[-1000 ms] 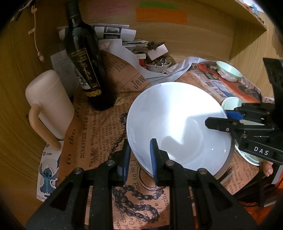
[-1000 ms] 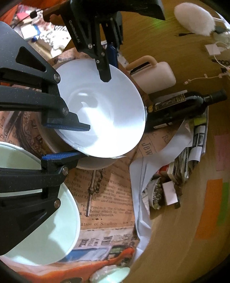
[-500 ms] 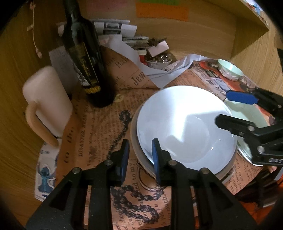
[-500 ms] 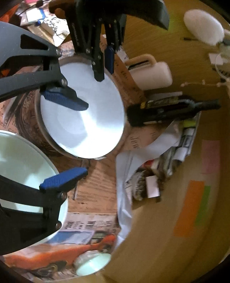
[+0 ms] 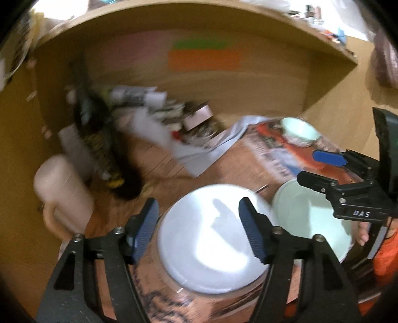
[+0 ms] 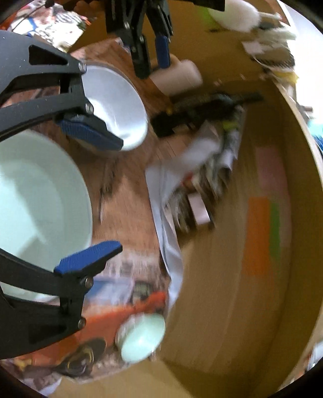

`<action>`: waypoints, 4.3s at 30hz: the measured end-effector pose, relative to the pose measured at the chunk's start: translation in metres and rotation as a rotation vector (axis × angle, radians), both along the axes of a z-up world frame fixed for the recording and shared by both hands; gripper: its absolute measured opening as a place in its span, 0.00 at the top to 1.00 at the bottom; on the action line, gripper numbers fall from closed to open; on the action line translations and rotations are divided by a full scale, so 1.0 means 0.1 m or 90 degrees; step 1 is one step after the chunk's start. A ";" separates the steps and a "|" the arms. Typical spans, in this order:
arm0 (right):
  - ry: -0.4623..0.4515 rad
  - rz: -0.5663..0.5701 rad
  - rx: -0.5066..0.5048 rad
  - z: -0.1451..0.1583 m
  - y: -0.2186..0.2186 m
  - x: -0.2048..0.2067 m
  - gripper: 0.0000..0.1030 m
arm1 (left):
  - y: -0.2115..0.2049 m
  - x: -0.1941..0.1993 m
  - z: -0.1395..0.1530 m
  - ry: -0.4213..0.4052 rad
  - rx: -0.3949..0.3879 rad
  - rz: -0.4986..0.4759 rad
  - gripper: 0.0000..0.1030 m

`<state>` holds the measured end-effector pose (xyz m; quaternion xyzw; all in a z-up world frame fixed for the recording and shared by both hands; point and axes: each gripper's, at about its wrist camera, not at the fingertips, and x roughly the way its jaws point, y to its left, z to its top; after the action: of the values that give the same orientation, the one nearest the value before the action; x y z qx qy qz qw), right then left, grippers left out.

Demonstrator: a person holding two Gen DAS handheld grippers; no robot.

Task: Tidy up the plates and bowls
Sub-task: 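Open the left gripper and move it to the mint-green bowl, then close the left gripper on the mint-green bowl rim, then lift the mint-green bowl with the left gripper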

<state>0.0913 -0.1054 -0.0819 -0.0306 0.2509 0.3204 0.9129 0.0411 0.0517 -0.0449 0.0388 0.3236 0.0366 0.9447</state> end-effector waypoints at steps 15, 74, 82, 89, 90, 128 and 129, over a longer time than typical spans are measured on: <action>-0.032 -0.212 0.006 0.23 -1.20 0.57 0.24 | -0.94 1.34 0.05 0.062 -0.056 -0.110 0.29; 0.202 -0.174 0.005 -0.85 -1.51 2.03 0.79 | -1.66 3.53 -1.08 0.298 -0.022 -0.114 0.86; 0.210 -0.176 0.024 -0.86 -1.53 2.02 0.76 | -1.57 3.39 -0.74 0.257 -0.046 -0.128 0.84; 0.213 -0.172 0.037 -0.83 -1.57 1.97 0.76 | -1.44 3.36 -0.65 0.244 -0.056 -0.107 0.67; 0.213 -0.172 0.038 -0.83 -1.56 1.97 0.76 | -1.42 3.37 -0.67 0.250 -0.062 -0.107 0.67; 0.102 -0.165 0.072 -0.19 -1.41 1.38 0.83 | -1.34 2.57 -0.28 0.159 -0.055 -0.162 0.88; 0.098 -0.163 0.070 -0.17 -1.40 1.35 0.83 | -1.31 2.53 -0.25 0.155 -0.054 -0.161 0.88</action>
<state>0.2259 -0.2449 -0.0991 0.0763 0.3038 0.2162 0.9247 0.2937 -0.0796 -0.0704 0.0430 0.4291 -0.1009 0.8965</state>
